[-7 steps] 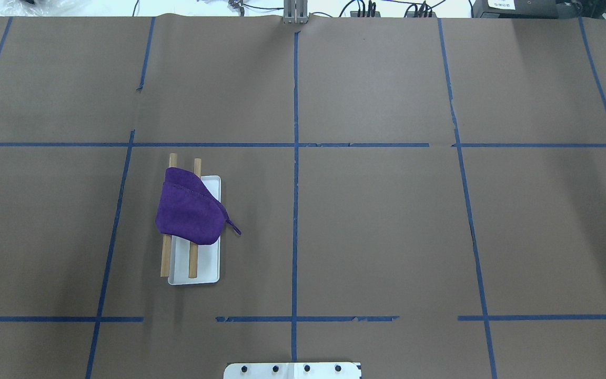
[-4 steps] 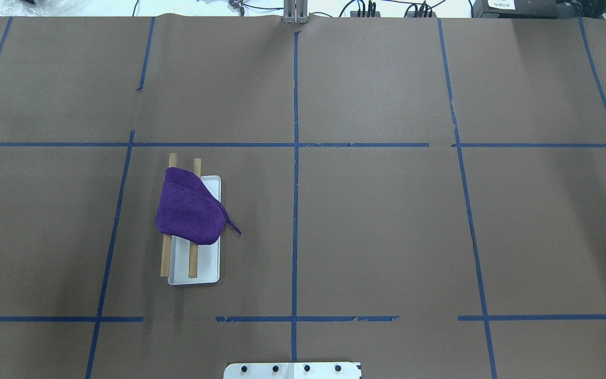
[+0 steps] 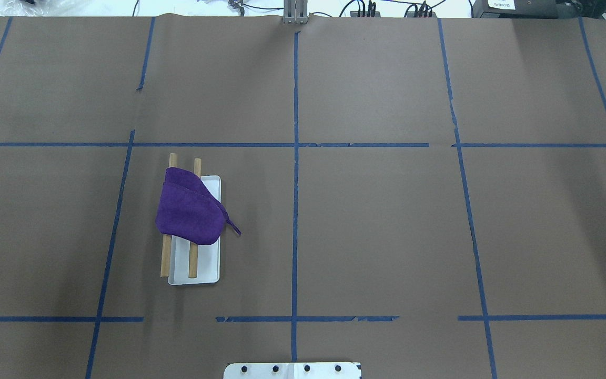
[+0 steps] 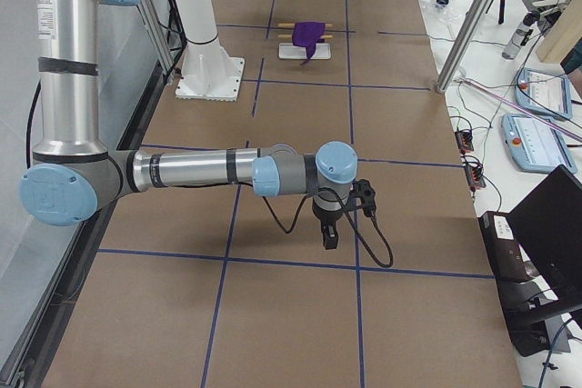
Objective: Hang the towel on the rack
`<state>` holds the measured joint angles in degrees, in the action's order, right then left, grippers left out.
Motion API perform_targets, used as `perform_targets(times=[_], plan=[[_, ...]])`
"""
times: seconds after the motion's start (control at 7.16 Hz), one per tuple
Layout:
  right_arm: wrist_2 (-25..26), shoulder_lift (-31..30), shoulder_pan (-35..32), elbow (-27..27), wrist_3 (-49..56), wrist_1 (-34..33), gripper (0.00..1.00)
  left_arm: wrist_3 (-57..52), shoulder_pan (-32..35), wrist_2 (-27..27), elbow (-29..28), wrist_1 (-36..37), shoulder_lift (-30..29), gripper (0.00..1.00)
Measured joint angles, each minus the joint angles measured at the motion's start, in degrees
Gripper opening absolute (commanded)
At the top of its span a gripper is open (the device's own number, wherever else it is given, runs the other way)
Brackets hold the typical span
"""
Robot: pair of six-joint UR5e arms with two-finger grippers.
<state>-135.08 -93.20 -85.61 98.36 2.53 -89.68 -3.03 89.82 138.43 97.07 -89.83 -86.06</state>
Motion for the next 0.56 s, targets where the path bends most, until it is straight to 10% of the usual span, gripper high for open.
perform_targets(times=[0.56], plan=[[-0.18, -0.14, -0.01, 0.09, -0.04, 0.03, 1.00, 0.03, -1.06, -0.30, 0.18, 0.34, -0.58, 1.00]])
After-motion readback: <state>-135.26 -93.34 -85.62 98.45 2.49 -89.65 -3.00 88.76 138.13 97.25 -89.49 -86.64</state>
